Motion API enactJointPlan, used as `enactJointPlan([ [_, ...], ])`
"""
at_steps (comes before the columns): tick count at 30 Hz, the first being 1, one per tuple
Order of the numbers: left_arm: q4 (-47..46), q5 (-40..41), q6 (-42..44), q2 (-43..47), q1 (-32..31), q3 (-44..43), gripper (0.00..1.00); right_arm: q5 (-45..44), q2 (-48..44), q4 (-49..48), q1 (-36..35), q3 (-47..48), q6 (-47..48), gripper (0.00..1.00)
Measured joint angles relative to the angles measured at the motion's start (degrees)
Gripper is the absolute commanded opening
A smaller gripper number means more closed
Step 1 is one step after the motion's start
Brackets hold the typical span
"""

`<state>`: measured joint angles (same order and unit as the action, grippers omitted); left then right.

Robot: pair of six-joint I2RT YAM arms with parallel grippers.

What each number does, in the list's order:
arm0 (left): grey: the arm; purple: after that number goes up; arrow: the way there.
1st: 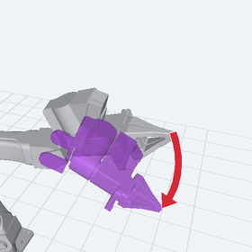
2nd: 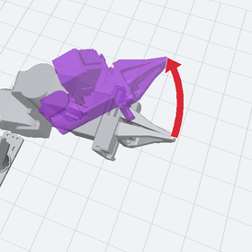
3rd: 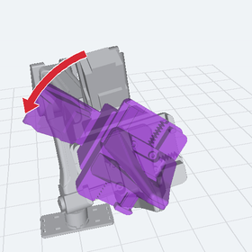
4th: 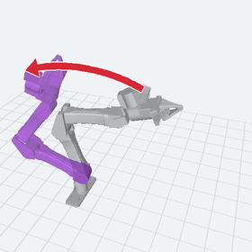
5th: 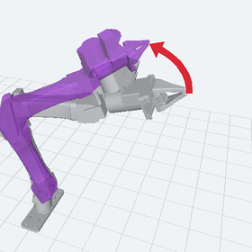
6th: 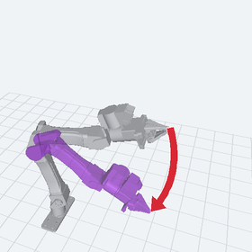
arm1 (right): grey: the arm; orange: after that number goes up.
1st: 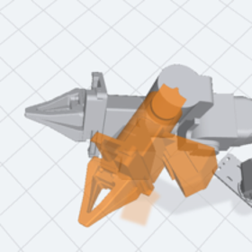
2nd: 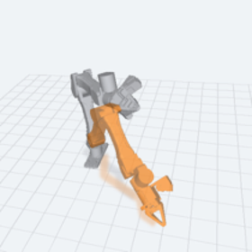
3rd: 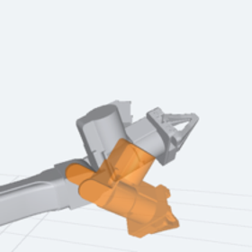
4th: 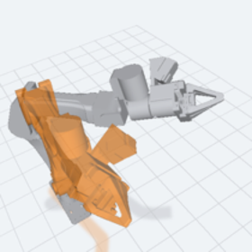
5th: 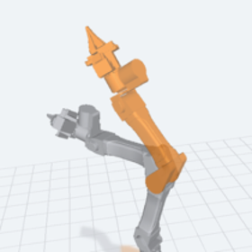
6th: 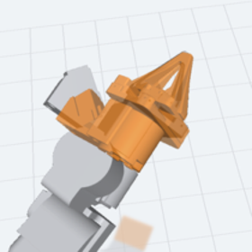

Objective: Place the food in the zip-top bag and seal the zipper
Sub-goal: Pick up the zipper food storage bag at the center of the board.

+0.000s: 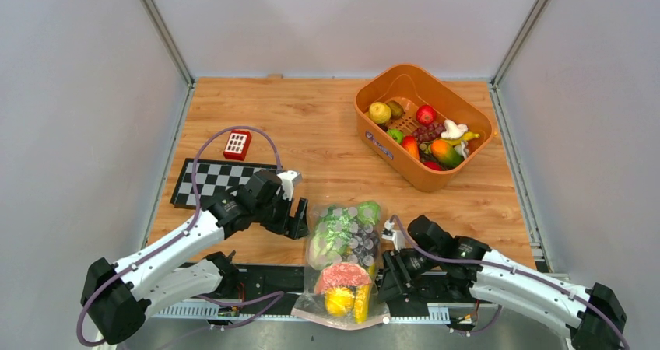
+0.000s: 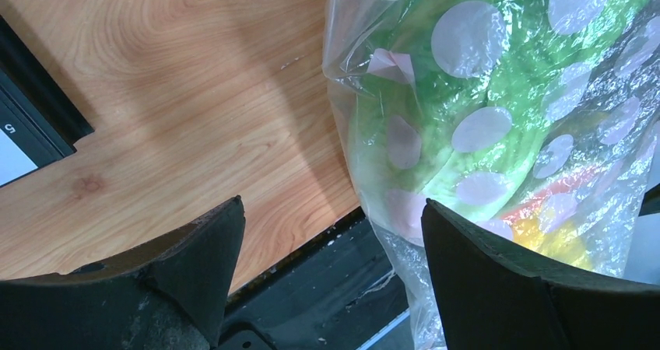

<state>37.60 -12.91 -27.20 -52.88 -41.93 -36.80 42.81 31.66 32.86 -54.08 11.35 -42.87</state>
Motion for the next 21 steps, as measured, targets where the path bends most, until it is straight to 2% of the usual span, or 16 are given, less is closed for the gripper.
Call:
enactJointPlan([
  [3, -0.42, 0.22, -0.17, 0.31, 0.0, 0.0, 0.89, -0.98, 1.31, -5.53, -2.27, -1.18, -2.32, 0.55],
  [11, -1.92, 0.57, -0.98, 1.18, 0.0, 0.0, 0.89, -4.83, 1.29, -15.21, -6.03, -5.35, -8.57, 0.47],
  [15, -2.54, 0.5, -0.94, 0.7, 0.0, 0.0, 0.89, -5.62, 0.04, -18.95, -7.72, -7.39, -11.19, 0.3],
  [19, -3.28, 0.37, -0.96, -0.22, 0.0, 0.0, 0.88, -6.27, -0.17, -20.81, -9.35, -7.67, -12.92, 0.03],
  [21, -3.74, 0.35, -1.03, -0.44, 0.0, 0.0, 0.88, -6.75, -0.15, -21.4, -9.51, -7.65, -13.22, 0.0],
])
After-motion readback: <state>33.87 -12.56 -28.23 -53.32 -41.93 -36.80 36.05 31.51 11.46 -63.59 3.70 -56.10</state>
